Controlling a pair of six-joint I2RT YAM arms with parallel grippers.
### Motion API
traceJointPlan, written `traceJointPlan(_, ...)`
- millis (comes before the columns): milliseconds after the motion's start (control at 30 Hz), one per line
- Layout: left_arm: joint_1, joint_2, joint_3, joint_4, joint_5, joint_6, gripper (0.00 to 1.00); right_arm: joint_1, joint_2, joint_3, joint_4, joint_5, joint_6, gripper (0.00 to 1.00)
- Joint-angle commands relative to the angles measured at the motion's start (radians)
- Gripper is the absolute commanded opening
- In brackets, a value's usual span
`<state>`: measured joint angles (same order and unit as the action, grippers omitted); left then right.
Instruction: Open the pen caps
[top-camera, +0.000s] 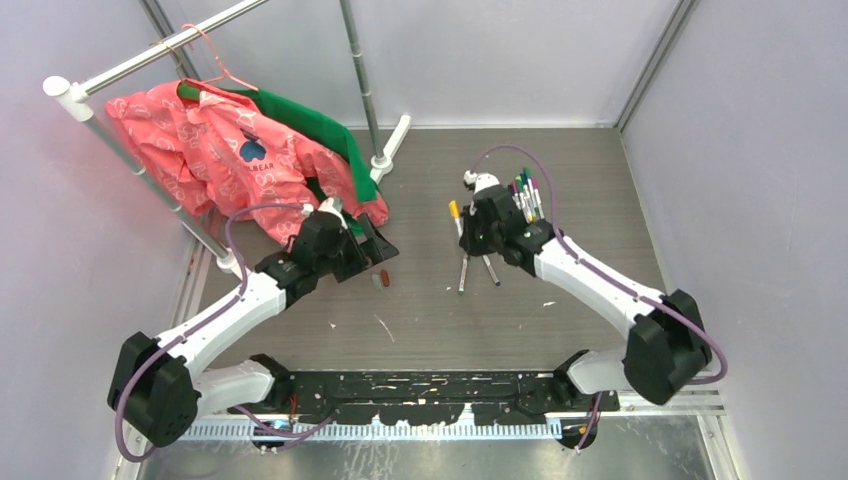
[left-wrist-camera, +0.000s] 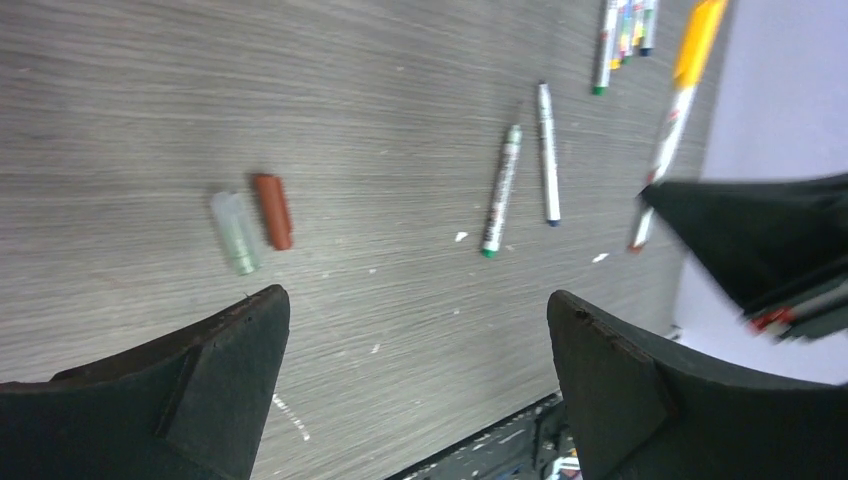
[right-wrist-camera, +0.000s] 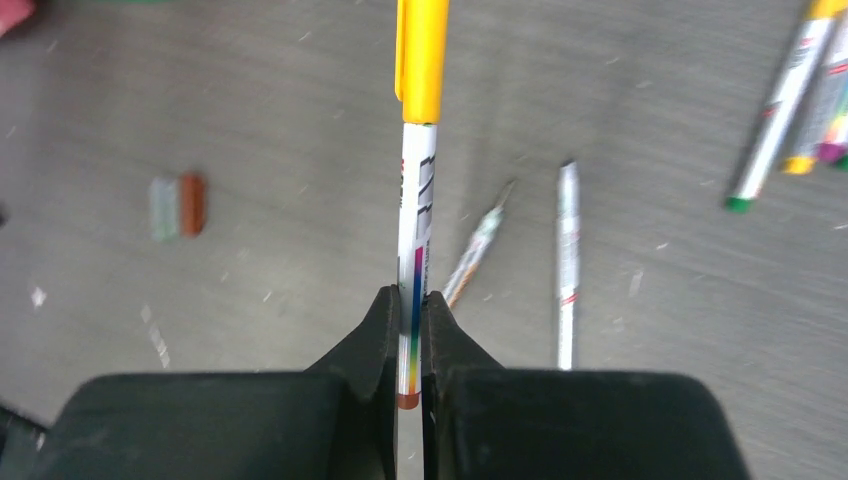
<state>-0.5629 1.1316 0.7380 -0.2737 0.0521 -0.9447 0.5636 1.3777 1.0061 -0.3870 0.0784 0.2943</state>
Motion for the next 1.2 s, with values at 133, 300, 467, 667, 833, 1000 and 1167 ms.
traceJointPlan(133, -0.065, 0.051, -0.001, 0.289, 0.061, -0.115, 1.00, 0.154, -0.182, -0.162, 0.074, -0.052, 0.085, 0.01)
traceJointPlan(300, -0.123, 0.145, 0.032, 0.356, 0.020, -0.153, 1.00, 0.216, -0.232, -0.227, 0.120, -0.059, 0.113, 0.01)
traceJointPlan(467, -0.160, 0.246, 0.103, 0.359, 0.008, -0.173, 0.99, 0.250, -0.261, -0.250, 0.155, -0.065, 0.128, 0.01)
traceJointPlan(667, -0.186, 0.306, 0.135, 0.386, -0.043, -0.199, 0.92, 0.278, -0.272, -0.270, 0.193, -0.117, 0.151, 0.01)
traceJointPlan(833, -0.187, 0.323, 0.135, 0.400, -0.079, -0.211, 0.74, 0.287, -0.265, -0.288, 0.221, -0.123, 0.161, 0.01)
traceJointPlan(1000, -0.189, 0.340, 0.139, 0.395, -0.085, -0.211, 0.52, 0.293, -0.246, -0.303, 0.255, -0.128, 0.167, 0.01)
traceJointPlan(1167, -0.189, 0.333, 0.134, 0.399, -0.093, -0.202, 0.44, 0.299, -0.229, -0.312, 0.281, -0.138, 0.176, 0.01)
